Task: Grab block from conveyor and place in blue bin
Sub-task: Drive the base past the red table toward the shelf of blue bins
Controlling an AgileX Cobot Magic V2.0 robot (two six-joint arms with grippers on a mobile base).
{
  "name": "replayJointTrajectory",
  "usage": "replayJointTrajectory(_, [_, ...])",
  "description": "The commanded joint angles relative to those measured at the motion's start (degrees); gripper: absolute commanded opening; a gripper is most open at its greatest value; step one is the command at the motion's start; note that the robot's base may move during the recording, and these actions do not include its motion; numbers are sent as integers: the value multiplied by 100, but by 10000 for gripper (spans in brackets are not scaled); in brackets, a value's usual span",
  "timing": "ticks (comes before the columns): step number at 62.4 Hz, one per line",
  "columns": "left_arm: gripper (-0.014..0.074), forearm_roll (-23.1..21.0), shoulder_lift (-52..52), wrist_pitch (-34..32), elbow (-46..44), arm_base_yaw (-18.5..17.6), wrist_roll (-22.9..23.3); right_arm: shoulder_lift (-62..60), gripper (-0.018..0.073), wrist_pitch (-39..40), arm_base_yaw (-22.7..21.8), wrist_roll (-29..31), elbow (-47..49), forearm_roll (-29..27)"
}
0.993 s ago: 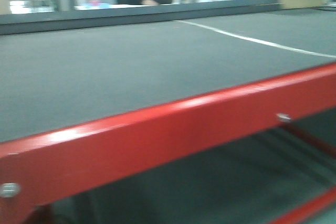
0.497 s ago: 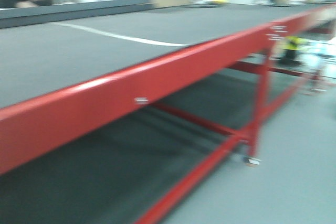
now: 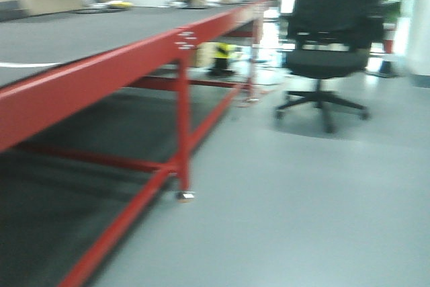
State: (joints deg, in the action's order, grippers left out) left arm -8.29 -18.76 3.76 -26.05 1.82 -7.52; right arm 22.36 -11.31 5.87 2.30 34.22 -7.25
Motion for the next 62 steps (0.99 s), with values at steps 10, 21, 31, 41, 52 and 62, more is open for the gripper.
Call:
replayJointTrajectory(10, [-111, -53, 27, -134, 2, -23, 19, -26, -162, 112, 0, 43, 44, 3])
replayJointTrajectory(21, [-111, -53, 27, -134, 2, -23, 19, -26, -162, 112, 0, 43, 44, 3])
replayJointTrajectory(31, [-111, -53, 27, -145, 2, -24, 19, -26, -162, 112, 0, 43, 44, 3])
replayJointTrajectory(41, [-111, -53, 27, -145, 2, -24, 19, -26, -162, 112, 0, 43, 44, 3])
replayJointTrajectory(52, [-111, -53, 27, -145, 2, -24, 19, -26, -162, 112, 0, 43, 44, 3])
replayJointTrajectory(62, [-111, -53, 27, -145, 2, -24, 19, -26, -162, 112, 0, 43, 44, 3])
